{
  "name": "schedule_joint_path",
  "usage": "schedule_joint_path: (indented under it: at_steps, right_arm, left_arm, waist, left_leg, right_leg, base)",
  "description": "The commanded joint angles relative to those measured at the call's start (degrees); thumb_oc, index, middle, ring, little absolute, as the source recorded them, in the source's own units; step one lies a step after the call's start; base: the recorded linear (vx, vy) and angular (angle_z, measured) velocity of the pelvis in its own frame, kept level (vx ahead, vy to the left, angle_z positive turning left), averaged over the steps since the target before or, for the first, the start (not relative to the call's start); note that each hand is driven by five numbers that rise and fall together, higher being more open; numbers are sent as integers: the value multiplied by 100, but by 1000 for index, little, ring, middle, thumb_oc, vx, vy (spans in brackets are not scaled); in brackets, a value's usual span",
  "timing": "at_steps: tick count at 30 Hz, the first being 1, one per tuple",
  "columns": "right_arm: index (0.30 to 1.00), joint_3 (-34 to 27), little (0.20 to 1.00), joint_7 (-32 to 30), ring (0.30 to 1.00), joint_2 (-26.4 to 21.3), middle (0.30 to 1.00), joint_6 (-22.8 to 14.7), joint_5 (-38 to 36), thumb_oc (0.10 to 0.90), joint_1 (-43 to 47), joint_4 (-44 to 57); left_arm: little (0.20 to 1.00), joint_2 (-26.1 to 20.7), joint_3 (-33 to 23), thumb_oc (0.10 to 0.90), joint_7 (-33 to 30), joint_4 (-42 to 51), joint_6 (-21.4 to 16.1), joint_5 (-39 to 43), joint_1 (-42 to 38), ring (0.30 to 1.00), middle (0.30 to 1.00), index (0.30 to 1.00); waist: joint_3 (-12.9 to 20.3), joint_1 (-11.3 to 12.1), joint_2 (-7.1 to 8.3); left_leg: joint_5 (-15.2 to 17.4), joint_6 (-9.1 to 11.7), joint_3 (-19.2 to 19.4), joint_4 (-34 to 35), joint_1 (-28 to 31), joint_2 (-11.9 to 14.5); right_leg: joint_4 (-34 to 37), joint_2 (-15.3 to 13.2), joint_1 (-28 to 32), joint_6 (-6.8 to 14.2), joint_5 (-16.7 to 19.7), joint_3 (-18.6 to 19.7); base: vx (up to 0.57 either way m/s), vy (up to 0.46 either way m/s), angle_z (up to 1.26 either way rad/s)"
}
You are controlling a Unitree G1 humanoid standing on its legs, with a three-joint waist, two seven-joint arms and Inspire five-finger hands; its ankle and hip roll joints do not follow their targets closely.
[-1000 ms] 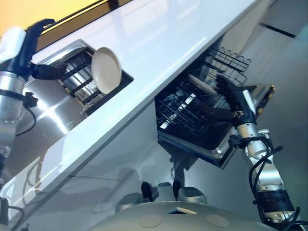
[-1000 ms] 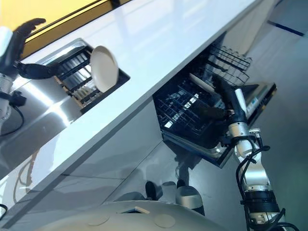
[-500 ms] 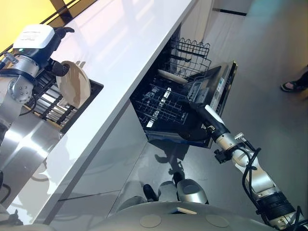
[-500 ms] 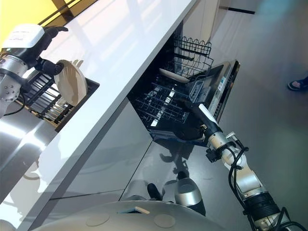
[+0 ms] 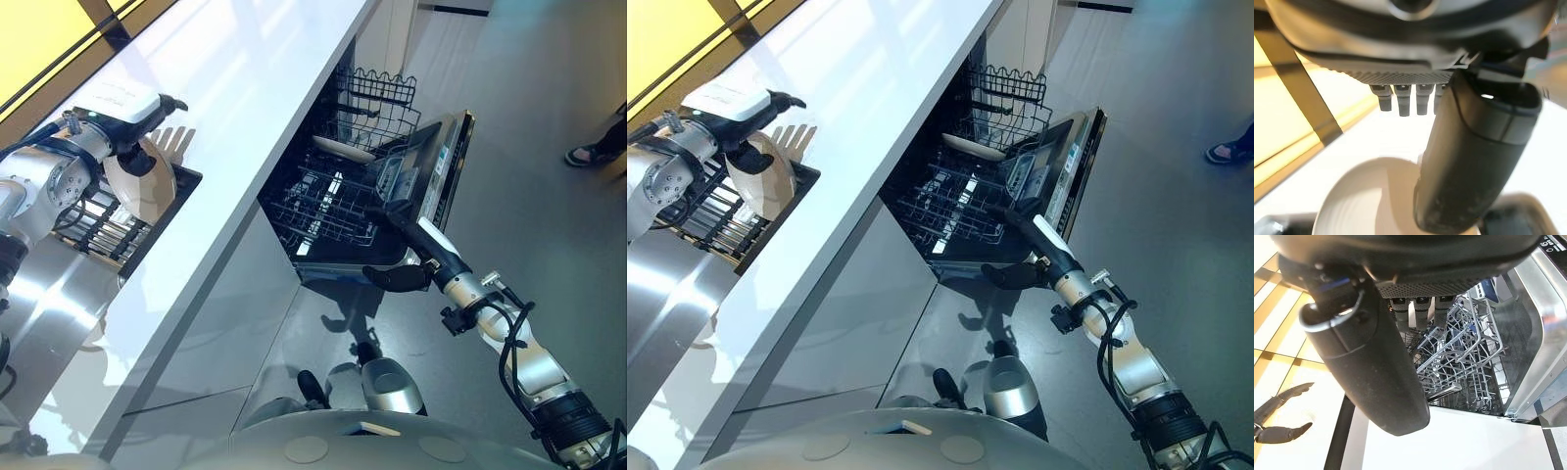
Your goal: Pick up plates and place into dishwasher.
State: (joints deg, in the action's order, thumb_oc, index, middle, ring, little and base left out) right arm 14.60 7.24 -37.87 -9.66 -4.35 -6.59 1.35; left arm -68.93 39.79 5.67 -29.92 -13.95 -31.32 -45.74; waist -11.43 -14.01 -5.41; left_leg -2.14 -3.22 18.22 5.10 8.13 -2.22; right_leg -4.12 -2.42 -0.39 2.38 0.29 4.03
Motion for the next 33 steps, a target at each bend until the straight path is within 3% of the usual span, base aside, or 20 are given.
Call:
schedule_joint_path:
  at_steps: [1,6,7,8,9,10,14,18,23,33]
  right_arm:
    - [900,-42,900,-313,900,-230,900,-532,-222,800,306,855]
    - [900,-10,900,-395,900,-254,900,-455,-201,800,257,937]
    - [900,-2,900,-418,900,-260,900,-446,-188,800,253,944]
    - [900,10,900,-442,900,-268,900,-459,-191,800,252,938]
    - [900,15,900,-458,900,-280,900,-452,-211,800,257,942]
    - [900,28,900,-474,900,-304,900,-421,-230,800,266,967]
    - [900,90,900,-505,900,-309,900,-415,-248,800,284,965]
    - [900,192,900,-533,900,-314,900,-468,-306,800,312,920]
    - [900,315,900,-576,900,-305,900,-537,-325,800,361,868]
    - [900,220,900,-963,900,-362,900,-649,-462,800,505,914]
  left_arm:
    - [900,-685,99,800,320,-246,26,-151,-1215,900,900,900]
    - [900,-803,500,800,781,-241,38,-255,-1458,900,900,900]
    - [691,-826,543,591,822,-232,33,-277,-1480,721,721,721]
    - [535,-856,591,435,806,-228,25,-328,-1512,587,587,587]
    - [291,-871,628,191,755,-243,-3,-398,-1540,378,378,378]
    - [200,-910,699,100,746,-243,-8,-427,-1624,300,300,300]
    - [200,-1008,858,100,548,-211,45,-595,-1747,300,300,300]
    - [200,-1097,1076,100,-143,-180,396,-1152,-2023,300,300,300]
    - [200,-1108,1240,100,-451,-231,692,-1407,-2223,300,300,300]
    - [200,-1075,563,100,-904,-4,1069,-1500,-1230,300,300,300]
  waist:
    - [286,-2,0]
    - [295,13,-13]
    - [291,23,-11]
    - [285,32,-8]
    - [282,41,-5]
    - [282,56,-4]
    - [301,98,1]
    - [360,156,28]
    - [447,235,63]
    - [567,403,106]
  left_leg:
    - [975,-160,-99,-703,-3,-406]
    - [972,-176,-134,-664,16,-420]
    - [972,-178,-148,-660,21,-423]
    - [973,-178,-153,-658,28,-422]
    - [974,-179,-164,-655,32,-423]
    - [972,-173,-178,-653,30,-424]
    - [949,-163,-208,-609,46,-414]
    - [902,-149,-261,-538,54,-390]
    - [808,-131,-288,-424,29,-357]
    - [698,-45,-493,-284,65,-251]
  right_leg:
    - [-414,-467,-499,835,648,-33]
    - [-404,-465,-487,840,665,-50]
    - [-401,-464,-482,842,665,-56]
    - [-396,-468,-473,844,662,-68]
    - [-393,-467,-468,846,660,-77]
    - [-393,-464,-465,850,651,-99]
    - [-371,-441,-437,857,616,-136]
    - [-311,-397,-365,864,516,-195]
    - [-219,-333,-315,848,444,-253]
    - [34,-168,15,702,196,-349]
  base:
    - [0,0,0]
    - [0,0,0]
    - [0,0,0]
    - [0,0,0]
    - [0,0,0]
    - [0,0,0]
    - [-18,-36,5]
    - [-18,-59,1]
    - [-10,-71,8]
    - [-7,-76,10]
